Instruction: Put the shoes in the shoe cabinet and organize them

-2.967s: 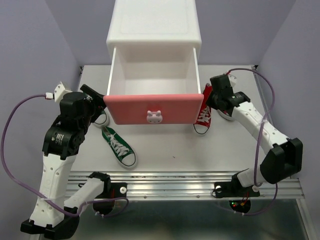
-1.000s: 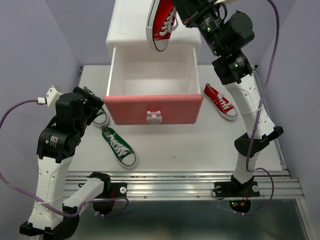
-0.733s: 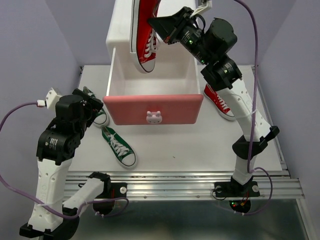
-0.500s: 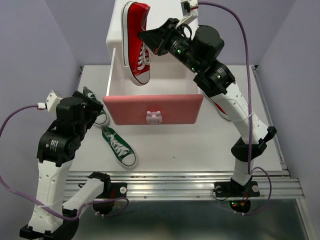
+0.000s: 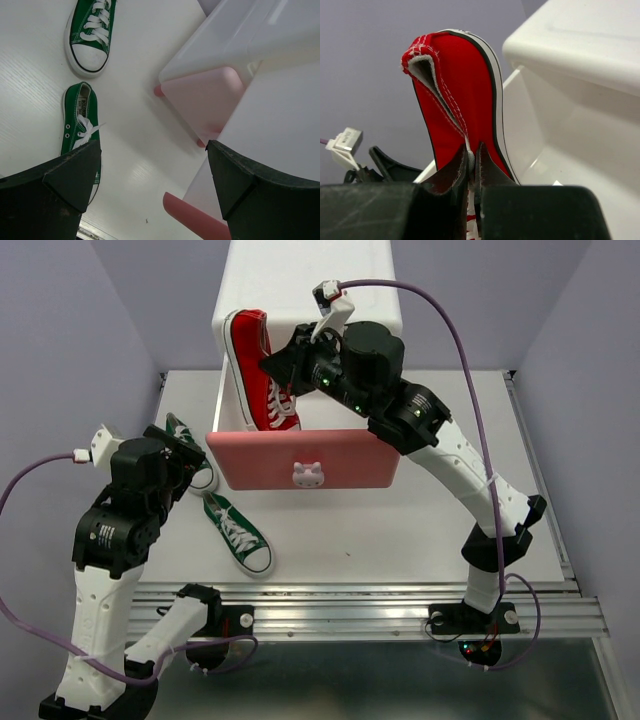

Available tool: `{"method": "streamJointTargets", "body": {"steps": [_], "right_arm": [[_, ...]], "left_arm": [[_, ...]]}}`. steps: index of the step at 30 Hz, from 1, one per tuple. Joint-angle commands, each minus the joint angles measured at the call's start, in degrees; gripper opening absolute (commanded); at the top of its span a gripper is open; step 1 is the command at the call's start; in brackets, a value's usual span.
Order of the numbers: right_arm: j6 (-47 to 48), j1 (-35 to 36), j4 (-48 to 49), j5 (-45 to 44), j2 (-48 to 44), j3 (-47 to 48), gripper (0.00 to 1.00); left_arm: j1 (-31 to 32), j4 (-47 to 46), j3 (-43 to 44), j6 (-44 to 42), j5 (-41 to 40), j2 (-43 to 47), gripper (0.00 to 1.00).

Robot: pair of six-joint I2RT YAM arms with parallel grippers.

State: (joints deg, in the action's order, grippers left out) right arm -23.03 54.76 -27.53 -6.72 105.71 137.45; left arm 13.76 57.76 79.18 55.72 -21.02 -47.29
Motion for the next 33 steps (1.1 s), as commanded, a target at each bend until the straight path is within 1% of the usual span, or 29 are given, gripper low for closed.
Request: {"method": "streamJointTargets", "body": {"steps": [1, 6, 10, 14, 18, 21, 24, 30, 33], "right_arm": [[0.62, 0.60, 2.32, -2.25, -4.28, 0.54, 0.01], [1.67, 0.61, -0.76, -1.71, -4.72, -0.42, 0.01], [1.23, 0.61, -1.39, -1.72, -5.08, -1.48, 0.01], [-1.75, 0.61, -2.70, -2.50, -4.46, -1.48, 0.00], [-3.69, 0.61, -4.37, -7.41, -3.50, -1.04, 0.01], [-5.53, 0.61, -6.57, -8.66, -2.00, 0.71, 0.01], [-7.56, 0.61, -8.24, -12.07, -1.30, 1.16, 0.01], [-10.54, 0.61, -8.24, -12.00, -0.07, 1.42, 0.01], [-13.70, 0.61, -8.24, -12.35, 0.28, 1.33, 0.01]], "left_arm": [[-0.14, 0.08, -1.13, 0.53, -1.22, 0.97, 0.99], [-0.14, 0.08, -1.57, 0.70, -1.13, 1.15, 0.99], [-0.14, 0.16, -1.92, 0.70, -1.05, 1.32, 0.99], [-0.14, 0.16, -2.45, 0.61, -1.05, 1.58, 0.99], [-0.14, 0.08, -2.71, 0.70, -1.22, 1.85, 0.99], [-0.14, 0.08, -2.97, 0.61, -1.22, 1.76, 0.99], [-0.14, 0.25, -3.15, 0.26, -1.31, 1.76, 0.99], [-0.14, 0.34, -3.33, 0.00, -1.40, 1.76, 0.99], [-0.14, 0.16, -3.68, -0.35, -1.40, 1.67, 0.99]]}}
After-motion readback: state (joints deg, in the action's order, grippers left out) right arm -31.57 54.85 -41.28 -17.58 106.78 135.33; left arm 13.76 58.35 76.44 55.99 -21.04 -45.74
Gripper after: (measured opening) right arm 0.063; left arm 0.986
